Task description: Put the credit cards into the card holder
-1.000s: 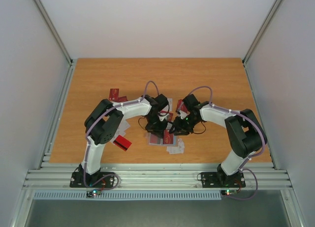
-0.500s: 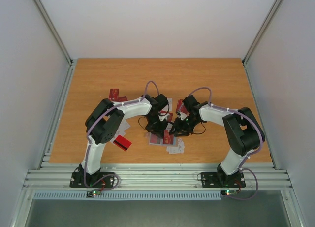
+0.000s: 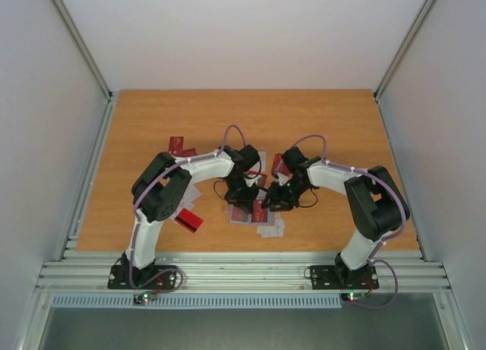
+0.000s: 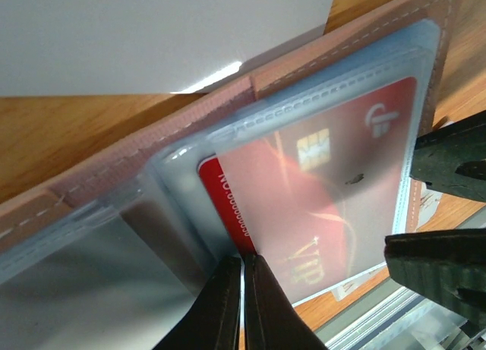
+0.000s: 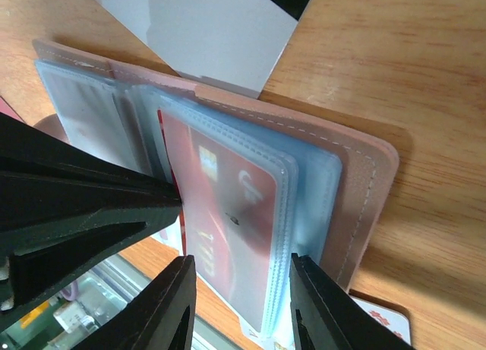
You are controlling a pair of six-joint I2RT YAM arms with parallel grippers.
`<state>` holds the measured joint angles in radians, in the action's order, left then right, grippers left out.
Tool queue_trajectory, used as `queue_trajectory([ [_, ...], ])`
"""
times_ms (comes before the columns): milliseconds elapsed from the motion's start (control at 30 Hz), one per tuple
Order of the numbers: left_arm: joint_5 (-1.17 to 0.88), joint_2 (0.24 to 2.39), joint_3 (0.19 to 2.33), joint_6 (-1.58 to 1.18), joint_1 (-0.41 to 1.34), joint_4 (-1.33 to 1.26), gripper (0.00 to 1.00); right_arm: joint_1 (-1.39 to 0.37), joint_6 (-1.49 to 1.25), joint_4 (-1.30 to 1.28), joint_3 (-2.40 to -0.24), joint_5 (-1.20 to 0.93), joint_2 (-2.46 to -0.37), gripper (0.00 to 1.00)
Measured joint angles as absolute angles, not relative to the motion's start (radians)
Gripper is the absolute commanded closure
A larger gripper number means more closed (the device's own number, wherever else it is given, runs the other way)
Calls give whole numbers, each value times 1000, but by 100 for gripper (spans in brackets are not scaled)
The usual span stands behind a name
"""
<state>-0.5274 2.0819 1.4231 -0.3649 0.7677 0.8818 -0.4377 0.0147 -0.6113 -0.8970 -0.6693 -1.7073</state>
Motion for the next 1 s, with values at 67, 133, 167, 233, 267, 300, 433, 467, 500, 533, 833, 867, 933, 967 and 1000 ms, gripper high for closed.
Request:
queue_trajectory([
  [67,-527,2082,1423,-365,768,882,94,-438,12,-604,-897,-677,-1708,65],
  [133,-527,2082,1423,-365,768,882,94,-438,10,-591,-897,-687,-1709,64],
  [167,-527,2082,1423,-365,768,882,94,-438,9,-586,-897,-692,-1710,65],
  [233,-527,2082,1423,-365,768,882,94,-438,8,-577,-895,-699,-1713,65],
  [267,-528,2082,1423,-365,768,882,94,-438,7,-574,-895,-702,-1714,65],
  [300,-527,2082,1423,-365,768,882,94,-438,7,-571,-895,-705,-1716,65],
  [433,-528,2082,1423,-366,768,882,94,-438,5,-566,-895,-716,-1716,66],
  [467,-527,2082,1423,-366,768,882,94,-438,4,-566,-895,-718,-1716,66],
  [500,-527,2082,1423,-366,768,882,94,-438,4,-566,-895,-720,-1716,66],
  [533,-527,2082,1423,-366,768,882,94,-438,4,-566,-895,-722,-1716,66],
  [833,-522,2078,1425,-379,768,886,94,-438,4,-571,-897,-749,-1715,66],
  [867,-519,2077,1425,-381,769,887,94,-438,1,-572,-900,-753,-1715,67],
  [933,-506,2067,1425,-384,770,889,94,-438,-8,-575,-906,-760,-1714,67],
  [967,-502,2063,1425,-385,770,890,94,-438,-11,-577,-909,-763,-1714,66],
  [1000,-497,2057,1425,-387,770,891,93,-438,-14,-577,-913,-766,-1714,66],
])
